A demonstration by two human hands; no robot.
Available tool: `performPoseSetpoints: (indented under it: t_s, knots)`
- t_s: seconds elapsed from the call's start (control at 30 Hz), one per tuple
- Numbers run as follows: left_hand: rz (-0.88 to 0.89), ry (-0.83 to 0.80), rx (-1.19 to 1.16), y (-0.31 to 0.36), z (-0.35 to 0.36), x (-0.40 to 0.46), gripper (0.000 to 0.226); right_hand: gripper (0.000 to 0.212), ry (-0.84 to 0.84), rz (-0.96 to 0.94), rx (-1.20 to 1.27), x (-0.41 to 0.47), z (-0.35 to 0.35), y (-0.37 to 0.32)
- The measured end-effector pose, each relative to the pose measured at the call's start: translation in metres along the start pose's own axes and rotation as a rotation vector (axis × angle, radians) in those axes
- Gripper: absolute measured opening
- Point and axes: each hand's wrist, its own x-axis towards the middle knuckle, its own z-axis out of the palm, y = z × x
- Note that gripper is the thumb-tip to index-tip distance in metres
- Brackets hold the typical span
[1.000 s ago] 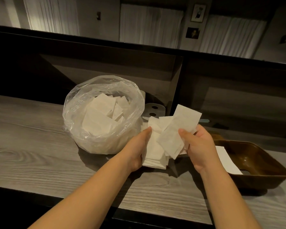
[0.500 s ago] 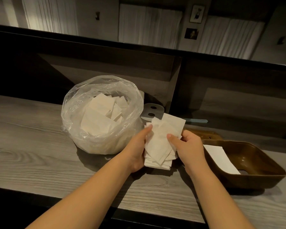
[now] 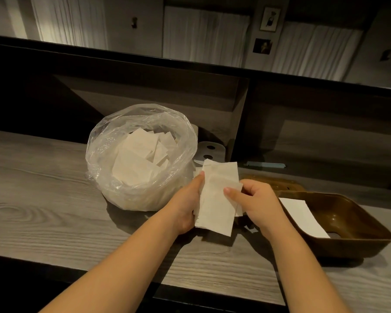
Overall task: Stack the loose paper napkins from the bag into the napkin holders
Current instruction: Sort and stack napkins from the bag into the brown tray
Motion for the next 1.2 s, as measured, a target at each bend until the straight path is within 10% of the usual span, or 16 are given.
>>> performPoseSetpoints:
  t_s: [0.47,1.07,1.2]
  knots:
    - [0.001,-0.004,0.002,-0.003,0.0,-0.002,0.035,0.022,0.205,-0.141,-0.369,0.006,0.006,0.006]
    - [0.046,-0.252,0.328,-0.002,-0.008,-0.004,0.029,0.009,0.25,0.085,0.119,0.013,-0.002,0.002]
    - [0.041,-0.3,0.274,-0.001,-0.01,-0.004,0.031,0.006,0.453,-0.117,0.147,0.009,-0.005,0.001]
